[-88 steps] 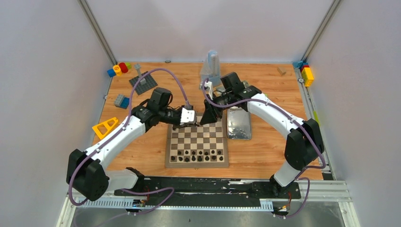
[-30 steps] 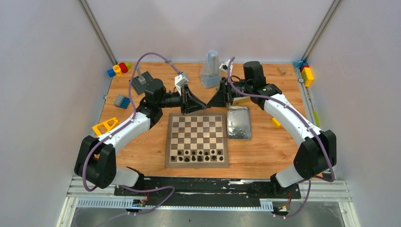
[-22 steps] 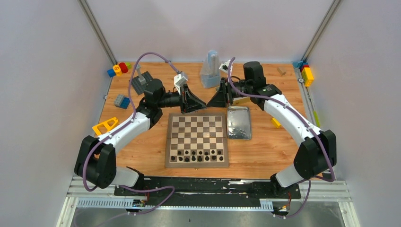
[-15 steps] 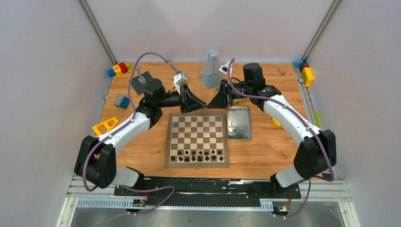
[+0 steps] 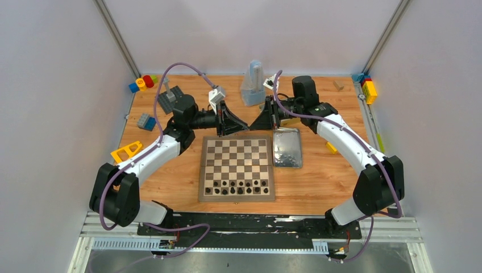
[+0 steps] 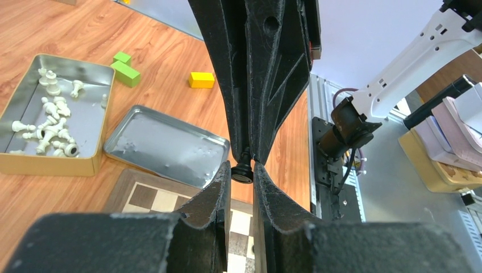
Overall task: Set up the chess pieces on the board
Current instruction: Place the chess piece on the chessboard.
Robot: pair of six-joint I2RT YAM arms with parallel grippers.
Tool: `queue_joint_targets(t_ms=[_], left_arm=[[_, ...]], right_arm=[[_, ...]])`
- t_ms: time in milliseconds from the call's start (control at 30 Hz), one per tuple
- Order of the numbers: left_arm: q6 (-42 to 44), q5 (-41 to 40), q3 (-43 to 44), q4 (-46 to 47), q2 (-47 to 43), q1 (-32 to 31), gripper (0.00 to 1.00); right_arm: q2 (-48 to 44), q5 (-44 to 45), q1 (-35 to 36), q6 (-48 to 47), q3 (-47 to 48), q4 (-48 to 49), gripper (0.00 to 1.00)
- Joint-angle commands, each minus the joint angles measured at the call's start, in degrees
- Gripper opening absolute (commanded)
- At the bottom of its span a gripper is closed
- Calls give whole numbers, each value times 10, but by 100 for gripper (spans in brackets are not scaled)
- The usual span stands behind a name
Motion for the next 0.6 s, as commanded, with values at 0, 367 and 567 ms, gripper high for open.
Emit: queue_joint_targets(t_ms=[0,367,567], left_arm=[[40,12,6,-22,0,3,9],[238,-24,46,-272,-91,58,92],[319,-88,71,-442,-155,151,98]], right_arm=[[-17,-16,0,-5,10,26,0],[-37,77,17,-142,10,-90,0],[7,230,140,-238,65,-214,0]])
